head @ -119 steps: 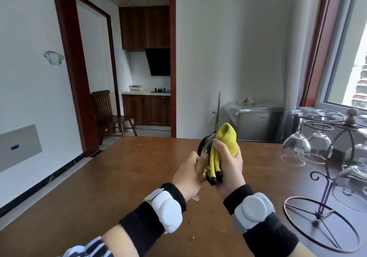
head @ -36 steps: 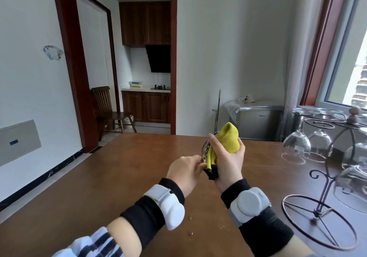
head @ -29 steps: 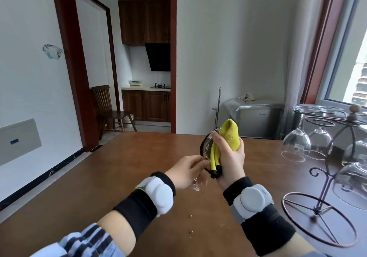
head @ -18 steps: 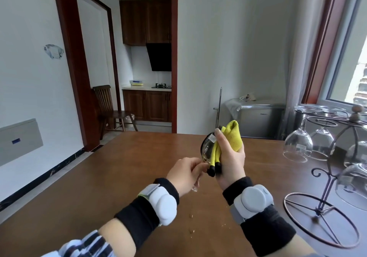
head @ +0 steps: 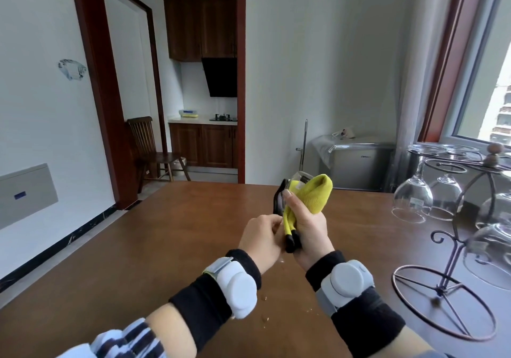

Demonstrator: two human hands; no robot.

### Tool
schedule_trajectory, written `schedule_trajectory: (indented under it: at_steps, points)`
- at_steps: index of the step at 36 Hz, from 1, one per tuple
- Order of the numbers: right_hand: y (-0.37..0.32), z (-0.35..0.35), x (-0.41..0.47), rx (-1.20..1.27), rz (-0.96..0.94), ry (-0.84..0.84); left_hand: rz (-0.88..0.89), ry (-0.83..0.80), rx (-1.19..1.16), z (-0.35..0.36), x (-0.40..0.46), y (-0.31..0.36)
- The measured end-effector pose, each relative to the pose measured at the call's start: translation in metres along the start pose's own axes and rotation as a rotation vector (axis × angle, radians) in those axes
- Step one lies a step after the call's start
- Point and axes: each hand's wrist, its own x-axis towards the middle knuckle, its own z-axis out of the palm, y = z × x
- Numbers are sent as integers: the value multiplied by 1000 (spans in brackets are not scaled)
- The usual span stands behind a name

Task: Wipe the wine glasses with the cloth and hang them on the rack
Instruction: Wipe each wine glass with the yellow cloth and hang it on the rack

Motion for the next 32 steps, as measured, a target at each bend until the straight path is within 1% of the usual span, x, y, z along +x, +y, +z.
schedule_trajectory:
  at_steps: [3, 7, 10, 14, 17, 21, 24, 26, 28, 30, 32]
  points:
    - [-3, 0, 1, -71, -28, -43, 8, 2, 57, -6, 3, 1]
    - [-5, -8, 4, -84, 12, -49, -112, -45, 8, -28, 18, -6]
    - [-4, -13, 5, -112, 34, -109, -159, -98, -170, -41, 27, -11]
    - [0, -14, -1, -226, 5, -184, -100, -235, -331, -42, 29, -12]
    - [7, -17, -1, -316, -16, -260, -96, -255, -555, -38, 28, -10]
    - [12, -19, -6, -519, -43, -432, -109, -289, -739, -33, 32, -5]
    - [12, -17, -10, -535, -4, -576, -97, -261, -820, -32, 34, -5]
    - [10, -14, -12, -580, 7, -636, -103, -259, -833, -32, 32, -5]
    - [11, -13, -11, -666, -15, -600, -147, -188, -807, -30, 34, -8]
    - [17, -9, -7, -849, -102, -506, -207, -38, -779, -29, 36, -8]
    - [23, -2, -5, -1024, -110, -406, -241, 86, -756, -26, 39, -7]
